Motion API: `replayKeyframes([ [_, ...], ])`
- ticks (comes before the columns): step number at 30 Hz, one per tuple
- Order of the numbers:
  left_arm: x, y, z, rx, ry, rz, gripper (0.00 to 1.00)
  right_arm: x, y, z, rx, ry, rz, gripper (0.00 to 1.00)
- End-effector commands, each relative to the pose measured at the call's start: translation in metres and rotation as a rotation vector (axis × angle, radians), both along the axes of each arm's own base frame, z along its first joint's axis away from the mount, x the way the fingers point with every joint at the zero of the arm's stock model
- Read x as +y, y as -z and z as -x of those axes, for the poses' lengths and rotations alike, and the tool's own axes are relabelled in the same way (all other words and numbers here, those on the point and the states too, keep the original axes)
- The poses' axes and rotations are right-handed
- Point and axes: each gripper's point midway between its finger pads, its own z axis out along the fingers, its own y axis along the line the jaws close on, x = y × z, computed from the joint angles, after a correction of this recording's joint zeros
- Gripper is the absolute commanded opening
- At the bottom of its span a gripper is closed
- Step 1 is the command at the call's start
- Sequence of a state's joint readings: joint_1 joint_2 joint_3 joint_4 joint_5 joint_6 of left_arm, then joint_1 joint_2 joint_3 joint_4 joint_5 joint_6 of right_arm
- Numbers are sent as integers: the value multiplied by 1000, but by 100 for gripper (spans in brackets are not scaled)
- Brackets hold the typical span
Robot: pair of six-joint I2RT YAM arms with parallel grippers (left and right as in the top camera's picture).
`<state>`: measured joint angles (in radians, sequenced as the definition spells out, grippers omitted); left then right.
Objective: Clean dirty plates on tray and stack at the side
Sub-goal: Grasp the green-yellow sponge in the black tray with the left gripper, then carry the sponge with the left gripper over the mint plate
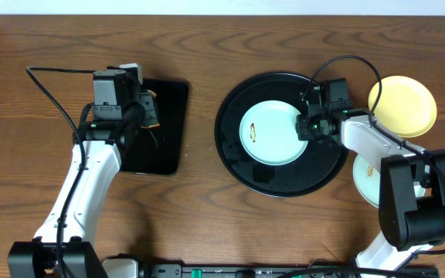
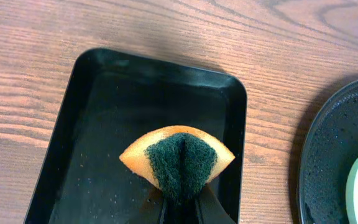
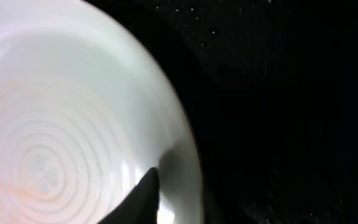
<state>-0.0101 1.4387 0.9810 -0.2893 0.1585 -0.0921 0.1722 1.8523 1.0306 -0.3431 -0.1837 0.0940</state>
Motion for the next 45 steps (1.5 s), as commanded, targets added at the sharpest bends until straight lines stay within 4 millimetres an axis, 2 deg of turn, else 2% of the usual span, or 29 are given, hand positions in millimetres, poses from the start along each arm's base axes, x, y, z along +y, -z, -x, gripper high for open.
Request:
replayKeyframes([
  [1,-1,-4,2,-3,14,4,7,2,7,4,18,-11,4,13],
  [3,-1,-2,4,8,14,4,7,2,7,4,18,-11,4,3],
  [4,-1,-1,6,15,14,4,7,2,7,4,18,-11,4,1],
  [17,-7,3,12,45,32,29,7,2,7,4,18,-11,4,1],
  [20,-9,-7,9,42,34,47,7,2,6,4,16,-11,4,1],
  [23,-10,-24,7,65,29,53,7,2,7,4,17,-11,4,1],
  [25,-19,-34,4,82,54,62,7,2,6,4,16,-11,4,1],
  [28,-54,-42,-1,101,149,91,7,2,6,4,16,-11,4,1],
  [32,-109,-36,-2,110,275,123,7,2,6,4,16,-11,4,1],
  [38,-190,-5,-1,112,454,115,7,2,7,4,17,-11,4,1],
  [41,-224,22,1,134,512,117,7,2,7,4,17,-11,4,1],
  [45,-246,44,-2,130,550,112,8,2,7,4,17,-11,4,1],
])
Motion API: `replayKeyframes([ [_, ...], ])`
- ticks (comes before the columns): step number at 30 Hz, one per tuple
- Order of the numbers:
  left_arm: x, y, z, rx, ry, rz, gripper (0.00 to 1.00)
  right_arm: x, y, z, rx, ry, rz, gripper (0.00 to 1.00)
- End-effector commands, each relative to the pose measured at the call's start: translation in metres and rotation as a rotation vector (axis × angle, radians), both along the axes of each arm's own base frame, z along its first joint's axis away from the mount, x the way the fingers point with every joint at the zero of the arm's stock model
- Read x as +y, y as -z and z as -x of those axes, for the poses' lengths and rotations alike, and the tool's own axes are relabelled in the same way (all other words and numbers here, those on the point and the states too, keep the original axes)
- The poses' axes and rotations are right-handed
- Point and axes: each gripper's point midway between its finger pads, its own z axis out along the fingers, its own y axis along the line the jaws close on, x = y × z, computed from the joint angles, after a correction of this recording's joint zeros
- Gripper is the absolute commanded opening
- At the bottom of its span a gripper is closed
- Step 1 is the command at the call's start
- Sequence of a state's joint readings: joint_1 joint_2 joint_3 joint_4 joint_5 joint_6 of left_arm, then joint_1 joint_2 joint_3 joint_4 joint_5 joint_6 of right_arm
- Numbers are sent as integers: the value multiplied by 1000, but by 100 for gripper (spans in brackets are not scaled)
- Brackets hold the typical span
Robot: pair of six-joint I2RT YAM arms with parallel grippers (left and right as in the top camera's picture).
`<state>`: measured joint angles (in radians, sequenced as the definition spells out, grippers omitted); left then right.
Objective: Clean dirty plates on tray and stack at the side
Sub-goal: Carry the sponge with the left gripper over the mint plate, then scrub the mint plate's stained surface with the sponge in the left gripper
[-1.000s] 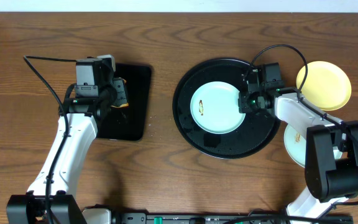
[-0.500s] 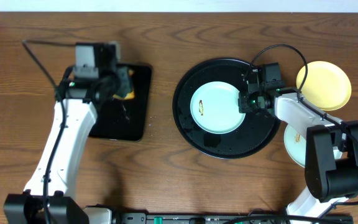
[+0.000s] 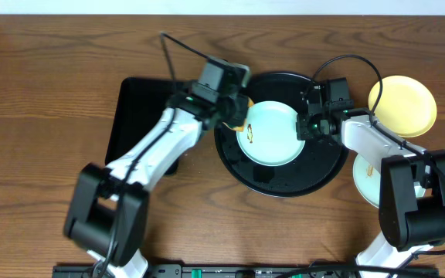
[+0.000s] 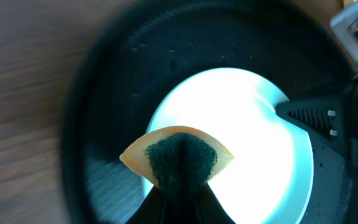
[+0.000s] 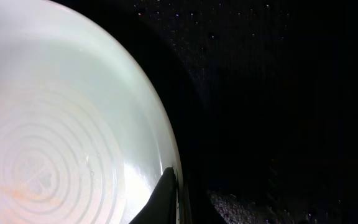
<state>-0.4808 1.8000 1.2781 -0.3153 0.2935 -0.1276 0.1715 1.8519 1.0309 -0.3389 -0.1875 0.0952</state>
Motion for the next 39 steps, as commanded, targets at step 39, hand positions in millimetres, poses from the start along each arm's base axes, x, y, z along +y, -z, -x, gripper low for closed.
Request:
replayKeyframes([
  [39,-28,134,17,205,-42,-107,8,1,7,5,22,-11,9,1],
])
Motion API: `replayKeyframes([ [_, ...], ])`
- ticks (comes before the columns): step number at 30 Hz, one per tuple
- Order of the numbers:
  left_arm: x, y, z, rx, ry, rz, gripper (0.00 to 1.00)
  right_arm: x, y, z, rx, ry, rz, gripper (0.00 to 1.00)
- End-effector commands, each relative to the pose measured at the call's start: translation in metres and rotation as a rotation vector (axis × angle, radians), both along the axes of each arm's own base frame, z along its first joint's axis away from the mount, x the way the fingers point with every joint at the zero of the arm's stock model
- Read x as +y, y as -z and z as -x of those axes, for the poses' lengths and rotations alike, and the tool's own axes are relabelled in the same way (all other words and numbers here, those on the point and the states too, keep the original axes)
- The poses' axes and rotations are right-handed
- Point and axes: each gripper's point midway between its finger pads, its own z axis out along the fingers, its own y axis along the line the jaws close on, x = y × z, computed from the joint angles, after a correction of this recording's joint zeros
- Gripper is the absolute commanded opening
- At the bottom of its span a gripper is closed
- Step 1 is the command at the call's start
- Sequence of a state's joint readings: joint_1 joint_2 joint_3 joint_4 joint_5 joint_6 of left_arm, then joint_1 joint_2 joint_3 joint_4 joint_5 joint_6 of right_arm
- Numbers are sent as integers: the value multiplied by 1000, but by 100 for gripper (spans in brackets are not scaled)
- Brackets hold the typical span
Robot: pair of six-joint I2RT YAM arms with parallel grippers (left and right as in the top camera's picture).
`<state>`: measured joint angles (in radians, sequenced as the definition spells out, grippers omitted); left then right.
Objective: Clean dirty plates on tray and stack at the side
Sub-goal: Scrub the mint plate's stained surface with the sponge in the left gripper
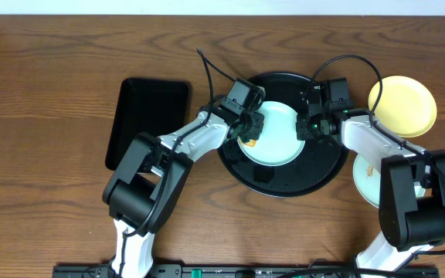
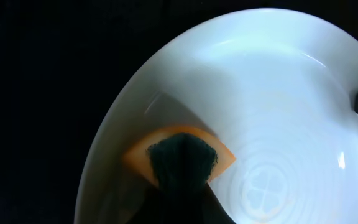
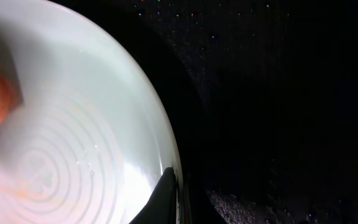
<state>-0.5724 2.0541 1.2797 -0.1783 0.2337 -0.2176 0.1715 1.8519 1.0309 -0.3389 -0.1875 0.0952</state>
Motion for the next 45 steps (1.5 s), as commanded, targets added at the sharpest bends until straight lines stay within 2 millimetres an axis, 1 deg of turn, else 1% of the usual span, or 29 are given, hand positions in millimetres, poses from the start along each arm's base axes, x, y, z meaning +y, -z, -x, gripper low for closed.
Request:
replayKeyframes([
  [1,6,40,14,105,-21,-38,7,1,7,5,22,-11,9,1],
  [4,1,51,23,160,2,-12,7,1,7,5,22,-11,9,1],
  [7,1,56,31,200,10,-5,7,1,7,5,22,-11,9,1],
  [11,6,60,40,241,-4,-23,8,1,7,5,22,-11,9,1],
  [15,13,69,51,271,-6,-43,7,1,7,5,22,-11,9,1],
  [23,21,82,65,304,-32,-45,7,1,7,5,22,-11,9,1],
  [29,7,76,74,360,-3,43,7,1,8,6,23,-11,9,1],
  [32,5,76,78,378,-1,56,7,1,8,6,25,-11,10,1],
  [37,9,81,84,396,-9,50,8,1,8,6,25,-11,10,1],
  [39,7,81,87,408,-6,67,7,1,8,6,26,-11,10,1],
  [42,-4,76,89,414,25,132,7,1,8,6,26,-11,9,1],
  [45,-19,65,81,396,45,227,7,1,8,6,25,-11,9,1],
])
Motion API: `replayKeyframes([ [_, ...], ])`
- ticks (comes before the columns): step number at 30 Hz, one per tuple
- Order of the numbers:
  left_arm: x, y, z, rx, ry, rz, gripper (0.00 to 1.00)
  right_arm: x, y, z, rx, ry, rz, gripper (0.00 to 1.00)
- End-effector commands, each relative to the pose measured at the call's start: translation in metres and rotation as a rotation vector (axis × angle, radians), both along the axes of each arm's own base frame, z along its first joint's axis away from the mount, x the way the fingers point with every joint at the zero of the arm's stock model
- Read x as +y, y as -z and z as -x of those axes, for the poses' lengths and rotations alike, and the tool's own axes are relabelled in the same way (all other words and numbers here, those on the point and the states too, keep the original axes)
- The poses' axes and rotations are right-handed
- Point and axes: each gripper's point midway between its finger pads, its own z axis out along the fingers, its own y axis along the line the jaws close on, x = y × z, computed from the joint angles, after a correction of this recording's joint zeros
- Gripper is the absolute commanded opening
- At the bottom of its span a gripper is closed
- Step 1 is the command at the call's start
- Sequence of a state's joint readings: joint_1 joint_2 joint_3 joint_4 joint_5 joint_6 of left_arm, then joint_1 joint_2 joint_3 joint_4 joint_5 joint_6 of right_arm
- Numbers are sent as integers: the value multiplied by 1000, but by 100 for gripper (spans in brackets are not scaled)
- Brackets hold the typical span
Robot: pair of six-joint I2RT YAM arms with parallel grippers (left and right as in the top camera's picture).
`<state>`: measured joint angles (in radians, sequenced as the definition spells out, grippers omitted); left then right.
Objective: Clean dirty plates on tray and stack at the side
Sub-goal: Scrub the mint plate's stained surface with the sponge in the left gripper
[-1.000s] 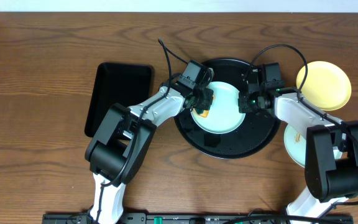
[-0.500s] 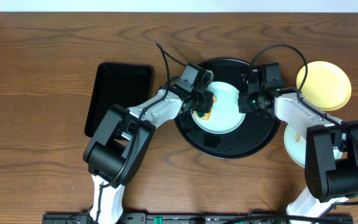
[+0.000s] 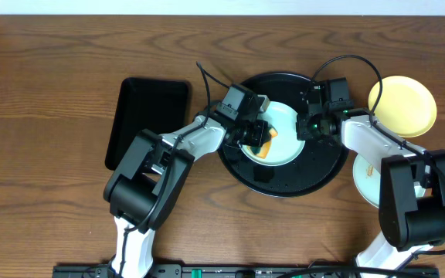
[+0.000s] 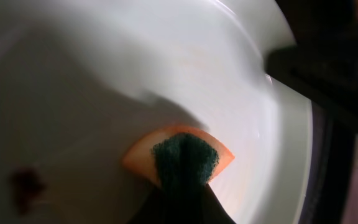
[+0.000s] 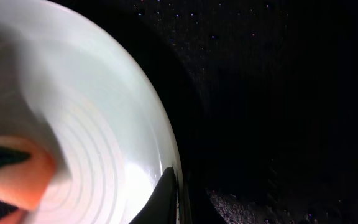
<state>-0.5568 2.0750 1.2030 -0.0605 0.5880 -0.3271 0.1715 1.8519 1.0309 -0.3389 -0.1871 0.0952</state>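
A pale green plate lies on the round black tray. My left gripper is shut on an orange sponge with a green scouring face and presses it onto the plate's lower middle. In the left wrist view the sponge sits on the plate, with a brown stain to its left. My right gripper is shut on the plate's right rim; one finger lies over the rim of the plate.
A rectangular black tray sits to the left on the wooden table. A yellow plate lies at the far right. Another pale plate lies below it, partly under my right arm.
The left gripper has carried the sponge from the plate's left part to its lower middle, and the wrist has turned. The right gripper has not moved.
First the left gripper held the sponge over the rectangular tray. Then it was above the plate's left rim, then down on the plate's left part, and now further in. The right gripper has gripped the plate's right rim throughout.
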Motion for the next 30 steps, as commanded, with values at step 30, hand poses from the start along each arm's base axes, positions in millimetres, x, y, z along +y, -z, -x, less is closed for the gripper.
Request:
replayKeyframes([
  [30,54,-132,-75,-74,-297,354,7,1,8,6,27,-11,9,1],
])
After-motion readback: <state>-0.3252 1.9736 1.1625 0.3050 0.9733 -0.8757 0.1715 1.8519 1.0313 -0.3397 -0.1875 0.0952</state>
